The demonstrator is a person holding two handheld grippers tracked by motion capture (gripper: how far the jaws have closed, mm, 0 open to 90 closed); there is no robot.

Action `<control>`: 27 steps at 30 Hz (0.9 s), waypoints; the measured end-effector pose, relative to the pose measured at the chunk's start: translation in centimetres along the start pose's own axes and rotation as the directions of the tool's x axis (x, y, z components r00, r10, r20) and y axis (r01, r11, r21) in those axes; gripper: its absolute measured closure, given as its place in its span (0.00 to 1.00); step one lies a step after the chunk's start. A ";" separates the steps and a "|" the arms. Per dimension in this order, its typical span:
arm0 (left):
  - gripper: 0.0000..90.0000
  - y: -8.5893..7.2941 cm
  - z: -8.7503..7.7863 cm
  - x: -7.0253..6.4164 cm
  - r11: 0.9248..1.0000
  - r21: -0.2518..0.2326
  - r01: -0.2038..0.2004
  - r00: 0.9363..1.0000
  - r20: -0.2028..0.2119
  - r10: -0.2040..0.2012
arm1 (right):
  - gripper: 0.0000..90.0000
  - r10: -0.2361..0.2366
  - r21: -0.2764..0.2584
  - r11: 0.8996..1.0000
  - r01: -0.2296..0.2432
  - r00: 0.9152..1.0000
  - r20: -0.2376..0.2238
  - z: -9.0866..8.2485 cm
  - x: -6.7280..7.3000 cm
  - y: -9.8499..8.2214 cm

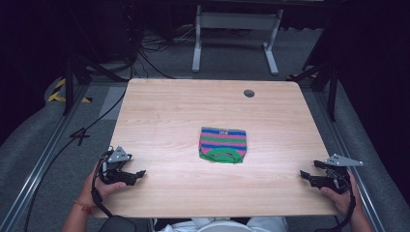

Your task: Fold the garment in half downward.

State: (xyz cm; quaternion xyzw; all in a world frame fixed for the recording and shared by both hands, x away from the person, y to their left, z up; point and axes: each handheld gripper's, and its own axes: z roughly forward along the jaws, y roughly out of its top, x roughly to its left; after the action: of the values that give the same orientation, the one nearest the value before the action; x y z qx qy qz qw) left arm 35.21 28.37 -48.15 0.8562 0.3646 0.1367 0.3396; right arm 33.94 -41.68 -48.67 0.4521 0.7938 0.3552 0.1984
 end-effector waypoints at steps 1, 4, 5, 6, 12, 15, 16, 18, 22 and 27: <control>0.17 0.0 0.0 0.0 1.000 0.001 -0.001 1.000 0.000 0.001 | 0.25 0.000 0.000 1.000 0.000 1.000 0.000 0.0 0.0 0.0; 0.17 0.0 0.0 0.0 1.000 0.002 0.001 1.000 0.004 -0.001 | 0.25 0.003 0.000 1.000 -0.003 1.000 0.002 0.0 0.0 0.0; 0.17 0.1 0.0 0.0 1.000 0.002 -0.001 1.000 0.005 0.001 | 0.25 0.003 0.000 1.000 -0.003 1.000 0.002 0.0 0.0 0.0; 0.17 0.1 0.0 0.1 1.000 0.004 -0.002 1.000 0.006 0.002 | 0.25 0.004 0.000 1.000 -0.004 1.000 0.003 0.0 0.0 0.0; 0.17 0.1 0.1 0.1 1.000 0.005 -0.007 1.000 0.008 0.007 | 0.25 0.008 -0.001 1.000 -0.008 1.000 0.010 0.0 0.0 0.0; 0.17 0.2 0.1 0.2 1.000 0.007 -0.010 1.000 0.011 0.010 | 0.25 0.009 -0.001 1.000 -0.009 1.000 0.012 0.0 0.0 0.0; 0.17 0.2 0.1 0.2 1.000 0.007 -0.010 1.000 0.012 0.010 | 0.25 0.010 -0.001 1.000 -0.010 1.000 0.012 0.0 0.0 0.0; 0.17 0.2 0.1 0.2 1.000 0.007 -0.010 1.000 0.012 0.010 | 0.25 0.010 -0.001 1.000 -0.010 1.000 0.012 0.0 0.0 0.0; 0.17 0.2 0.1 0.2 1.000 0.008 -0.009 1.000 0.013 0.009 | 0.25 0.011 -0.001 1.000 -0.011 1.000 0.012 0.0 0.0 0.0; 0.17 0.2 0.1 0.2 1.000 0.010 -0.009 1.000 0.012 0.009 | 0.25 0.010 -0.001 1.000 -0.010 1.000 0.012 0.0 0.0 0.0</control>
State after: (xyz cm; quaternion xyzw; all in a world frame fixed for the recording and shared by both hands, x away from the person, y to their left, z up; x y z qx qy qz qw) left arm 35.46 28.37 -48.08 0.8603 0.3595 0.1313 0.3367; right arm 33.94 -41.65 -48.68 0.4583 0.7901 0.3537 0.2015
